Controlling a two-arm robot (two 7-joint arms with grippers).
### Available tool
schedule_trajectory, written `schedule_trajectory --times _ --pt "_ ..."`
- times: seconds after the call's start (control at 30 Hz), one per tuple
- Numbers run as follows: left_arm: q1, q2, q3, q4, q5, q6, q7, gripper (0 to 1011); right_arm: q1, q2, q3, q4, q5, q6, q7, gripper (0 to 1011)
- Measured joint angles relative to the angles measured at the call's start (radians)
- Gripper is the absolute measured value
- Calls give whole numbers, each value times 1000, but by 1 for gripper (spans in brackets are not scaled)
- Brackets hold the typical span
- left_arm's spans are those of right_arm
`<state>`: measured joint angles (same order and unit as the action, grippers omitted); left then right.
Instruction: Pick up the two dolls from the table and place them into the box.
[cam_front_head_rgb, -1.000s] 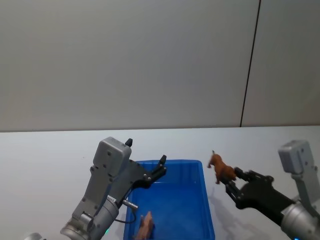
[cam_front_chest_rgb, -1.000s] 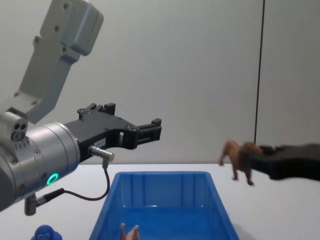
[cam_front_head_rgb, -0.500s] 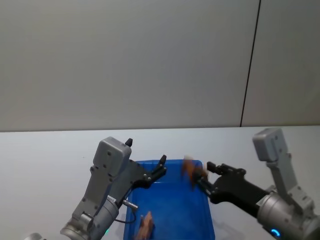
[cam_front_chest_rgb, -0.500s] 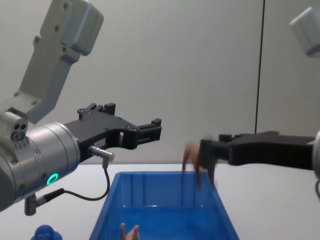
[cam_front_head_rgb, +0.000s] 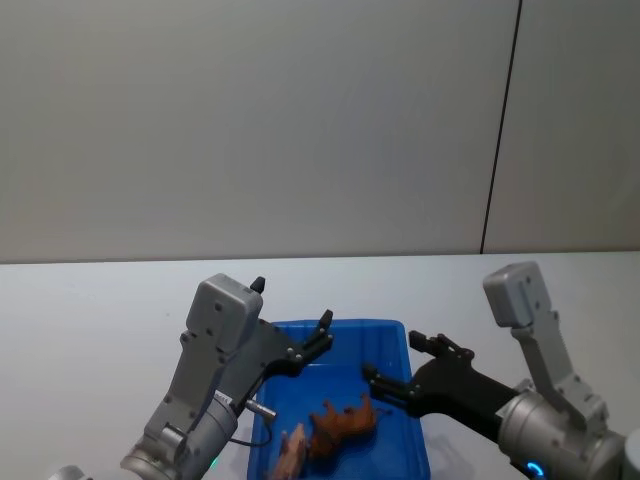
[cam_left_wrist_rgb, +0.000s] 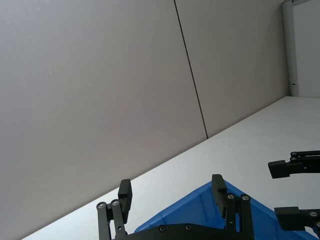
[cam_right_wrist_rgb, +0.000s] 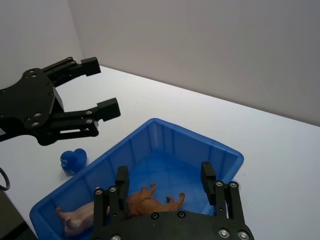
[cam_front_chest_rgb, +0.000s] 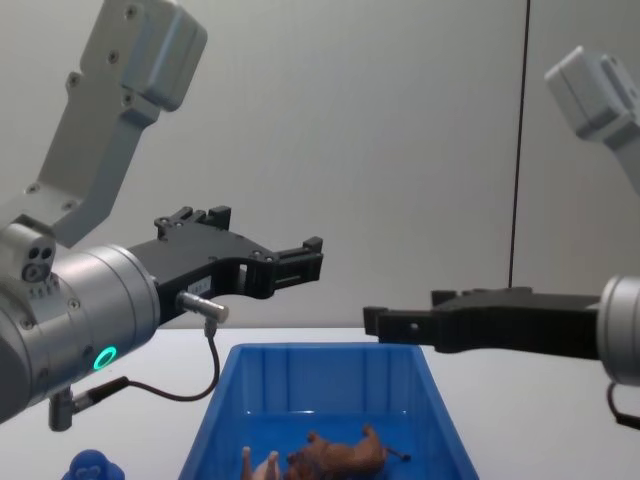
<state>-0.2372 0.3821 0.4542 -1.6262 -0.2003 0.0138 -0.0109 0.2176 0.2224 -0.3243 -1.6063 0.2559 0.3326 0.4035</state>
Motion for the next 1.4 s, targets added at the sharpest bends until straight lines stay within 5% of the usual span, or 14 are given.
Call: schedule_trajectory --times 0.23,0.8,1.4 --pt "0 0 0 0 0 0 0 1001 -24 32 20 -14 19 -7 -17 1001" --pt "1 0 0 0 1 0 0 1001 -104 124 73 -55 83 -26 -48 1001" --pt "50 42 -14 -50 1 52 41 1001 -132 152 89 -67 103 -32 -58 1001"
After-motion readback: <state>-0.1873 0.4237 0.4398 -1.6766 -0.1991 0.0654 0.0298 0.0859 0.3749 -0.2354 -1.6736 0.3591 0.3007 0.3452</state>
